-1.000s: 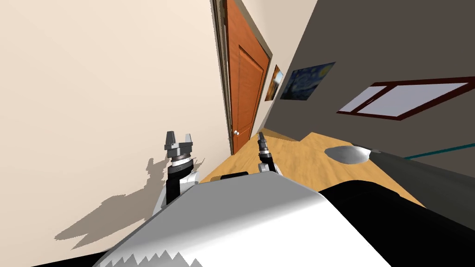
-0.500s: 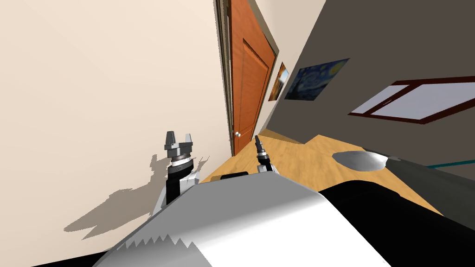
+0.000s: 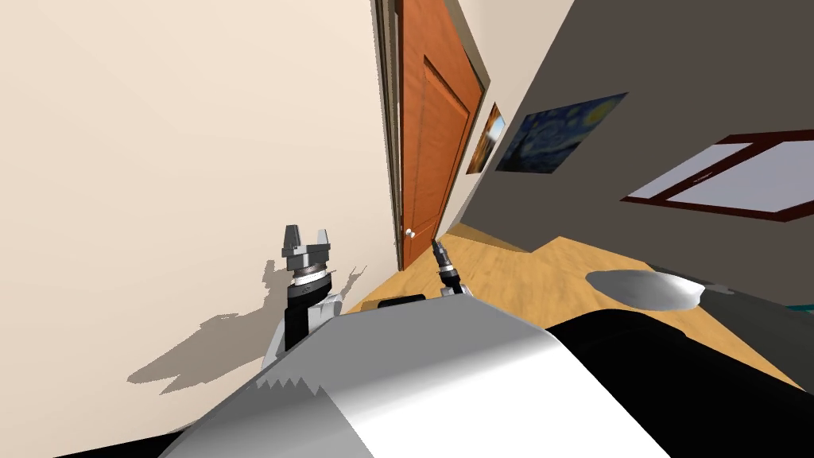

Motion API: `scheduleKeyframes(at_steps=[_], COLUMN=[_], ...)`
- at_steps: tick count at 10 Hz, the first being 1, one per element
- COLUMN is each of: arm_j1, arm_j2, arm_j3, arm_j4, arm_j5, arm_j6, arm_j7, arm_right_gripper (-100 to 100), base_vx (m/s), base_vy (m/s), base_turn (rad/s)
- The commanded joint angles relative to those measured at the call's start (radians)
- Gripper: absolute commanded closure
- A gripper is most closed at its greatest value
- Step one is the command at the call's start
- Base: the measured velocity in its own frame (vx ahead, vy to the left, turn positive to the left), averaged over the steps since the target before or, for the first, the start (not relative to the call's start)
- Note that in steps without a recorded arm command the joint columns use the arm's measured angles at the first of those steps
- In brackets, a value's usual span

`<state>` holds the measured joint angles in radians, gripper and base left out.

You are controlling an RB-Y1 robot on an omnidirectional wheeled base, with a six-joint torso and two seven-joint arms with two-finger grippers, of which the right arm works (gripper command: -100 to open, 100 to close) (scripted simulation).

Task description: Pull the door open

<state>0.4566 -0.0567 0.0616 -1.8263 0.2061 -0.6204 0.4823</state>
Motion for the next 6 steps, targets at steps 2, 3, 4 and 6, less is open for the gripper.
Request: scheduleKeyframes(at_steps=[2, 3, 4, 6], arm_j1=[-0.003, -0.004, -0.006, -0.008], arm_j2=[-0.003, -0.004, -0.005, -0.004], arm_j3=[0.002, 0.003, 0.004, 0.006], arm_j4=[0.063, 0.089, 0.114, 0.165], arm_j5=[0.039, 0.053, 0.068, 0.098], arm_j6=[-0.025, -0.036, -0.047, -0.068], arm_j7=[0.072, 0.098, 0.125, 0.178], arm_right_gripper=[-100, -100, -100, -100], base_vx=[0.088, 0.103, 0.105, 0.094], base_vy=[-0.038, -0.031, -0.029, -0.031], base_turn=[0.079, 0.072, 0.068, 0.081])
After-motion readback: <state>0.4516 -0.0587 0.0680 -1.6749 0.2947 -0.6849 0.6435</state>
